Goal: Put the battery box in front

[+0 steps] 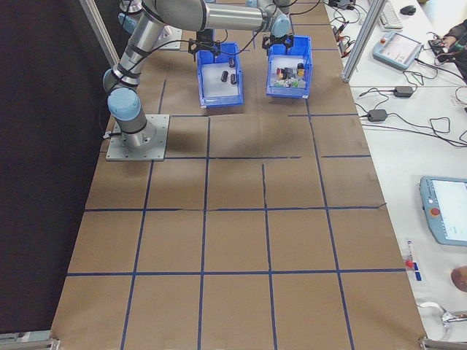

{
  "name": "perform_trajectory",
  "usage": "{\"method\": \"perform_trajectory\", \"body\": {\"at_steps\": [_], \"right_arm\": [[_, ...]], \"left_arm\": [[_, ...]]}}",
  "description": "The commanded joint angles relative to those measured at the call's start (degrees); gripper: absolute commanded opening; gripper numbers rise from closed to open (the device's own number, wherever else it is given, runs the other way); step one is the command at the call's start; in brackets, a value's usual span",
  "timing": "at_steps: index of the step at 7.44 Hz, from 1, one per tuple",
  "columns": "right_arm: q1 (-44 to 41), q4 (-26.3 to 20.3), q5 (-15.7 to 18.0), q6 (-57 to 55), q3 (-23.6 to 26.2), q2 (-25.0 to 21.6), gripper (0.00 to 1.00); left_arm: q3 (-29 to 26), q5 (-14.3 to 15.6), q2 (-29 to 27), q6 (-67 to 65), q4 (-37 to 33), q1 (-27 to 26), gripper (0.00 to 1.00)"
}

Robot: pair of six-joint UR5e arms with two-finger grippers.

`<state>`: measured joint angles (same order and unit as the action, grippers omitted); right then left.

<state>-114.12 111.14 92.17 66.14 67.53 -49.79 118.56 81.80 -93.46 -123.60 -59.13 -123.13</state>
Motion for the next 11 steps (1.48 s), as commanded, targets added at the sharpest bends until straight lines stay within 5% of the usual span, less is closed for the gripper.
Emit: {"method": "perform_trajectory", "body": {"at_steps": [1,3,5,6,9,10,11], "right_arm": [[0.39,1.18,0.12,-0.13,0.76,-0.13,0.91],[0.31,1.10,1.86,0.65,0.76,-0.14,0.43],[0.30,1.10,2.84,0.83,0.32,-0.22,0.09],[0.56,1.18,2.84,0.92,-0.03,-0.48,0.04],[3.71,1.18,2.76,5.55,-0.30,-3.29,0.01],[6.78,0.92,2.50,8.89,0.31,-5.04,0.01],[10.64,0.05,2.32,12.05,0.58,-6.97,0.01]], "left_arm": [[0.88,0.03,-1.36,-0.59,0.15,-0.61,0.99],[1.32,0.29,-2.07,-0.68,0.07,-0.70,0.98],[2.03,0.20,-2.86,-0.76,0.24,-0.70,0.87],[2.03,-0.14,-2.87,-0.77,0.59,-0.70,0.62],[2.20,-0.23,-2.69,-0.50,6.53,-0.70,0.14],[2.99,-0.15,-2.69,0.02,9.01,-0.70,0.00],[4.04,0.20,-0.25,0.98,9.03,-0.62,0.00]]}}
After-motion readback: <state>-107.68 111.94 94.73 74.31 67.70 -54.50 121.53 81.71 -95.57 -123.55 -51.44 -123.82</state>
